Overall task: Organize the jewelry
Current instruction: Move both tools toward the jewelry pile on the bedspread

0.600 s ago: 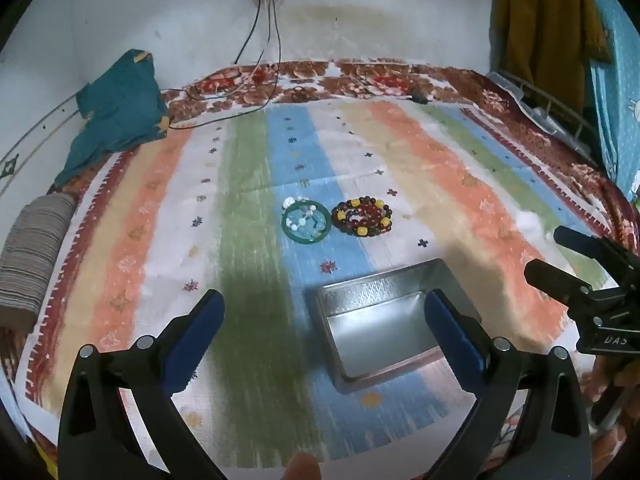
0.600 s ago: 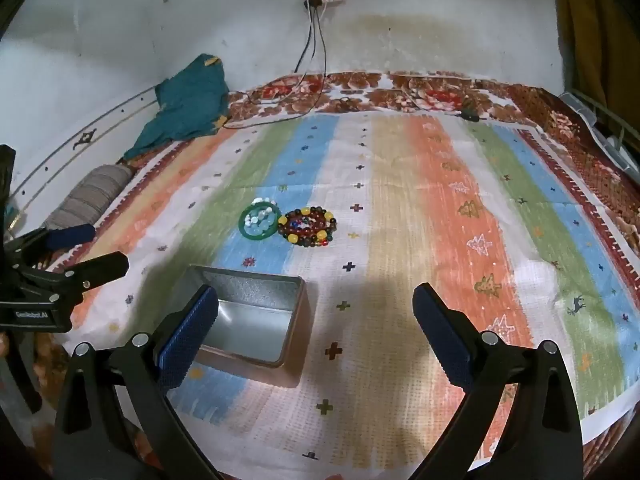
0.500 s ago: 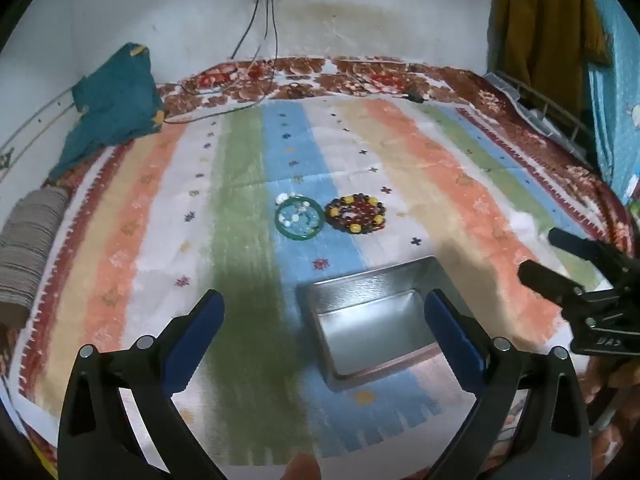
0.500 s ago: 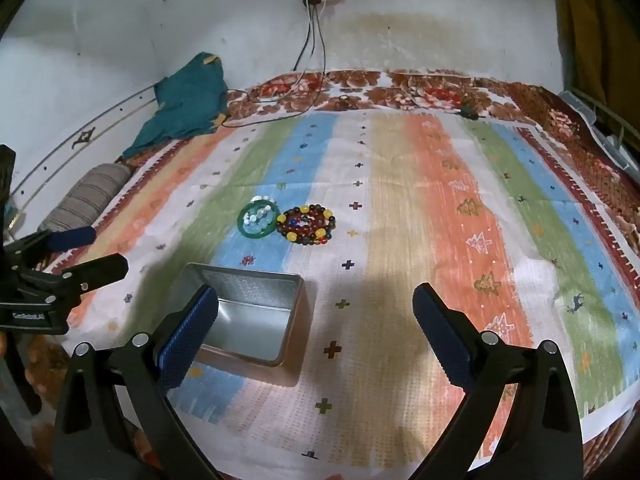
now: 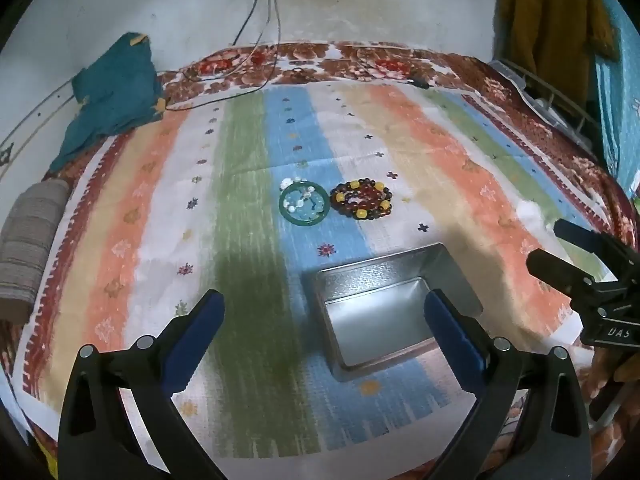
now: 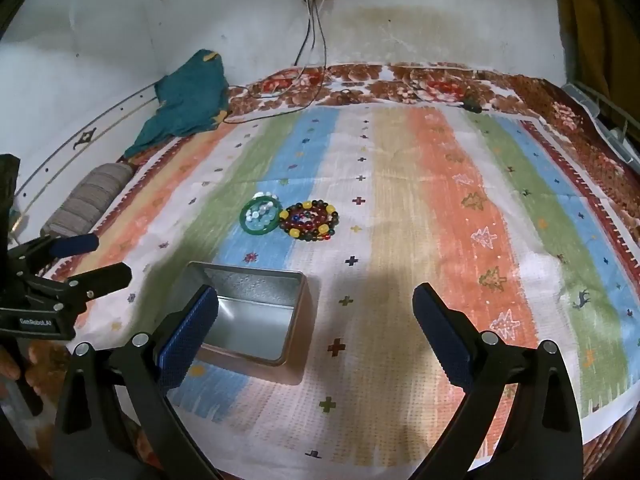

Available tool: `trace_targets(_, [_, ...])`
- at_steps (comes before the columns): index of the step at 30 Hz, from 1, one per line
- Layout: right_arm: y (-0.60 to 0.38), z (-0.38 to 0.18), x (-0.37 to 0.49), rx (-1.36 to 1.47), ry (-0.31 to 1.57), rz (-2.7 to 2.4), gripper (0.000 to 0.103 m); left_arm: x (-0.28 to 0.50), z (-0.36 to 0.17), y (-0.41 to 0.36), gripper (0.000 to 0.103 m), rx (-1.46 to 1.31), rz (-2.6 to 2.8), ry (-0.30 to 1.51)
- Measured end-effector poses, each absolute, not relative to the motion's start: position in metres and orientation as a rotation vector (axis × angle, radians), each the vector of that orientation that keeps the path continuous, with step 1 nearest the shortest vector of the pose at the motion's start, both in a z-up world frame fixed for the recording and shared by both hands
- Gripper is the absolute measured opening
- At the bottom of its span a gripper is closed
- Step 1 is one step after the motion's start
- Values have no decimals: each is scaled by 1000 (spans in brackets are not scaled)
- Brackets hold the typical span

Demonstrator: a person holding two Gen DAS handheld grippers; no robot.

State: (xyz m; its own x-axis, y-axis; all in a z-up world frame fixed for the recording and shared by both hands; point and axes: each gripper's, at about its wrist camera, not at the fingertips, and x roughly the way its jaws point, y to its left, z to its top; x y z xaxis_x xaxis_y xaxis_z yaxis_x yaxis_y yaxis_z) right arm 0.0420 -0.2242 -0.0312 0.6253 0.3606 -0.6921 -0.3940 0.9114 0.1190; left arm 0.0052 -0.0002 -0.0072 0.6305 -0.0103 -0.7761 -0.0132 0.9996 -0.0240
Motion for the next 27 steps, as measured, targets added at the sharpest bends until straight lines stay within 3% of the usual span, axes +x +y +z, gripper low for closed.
trace_targets(27, [-215,-36,52,-80,815,422,99,10,-10,17,97,-27,63,896])
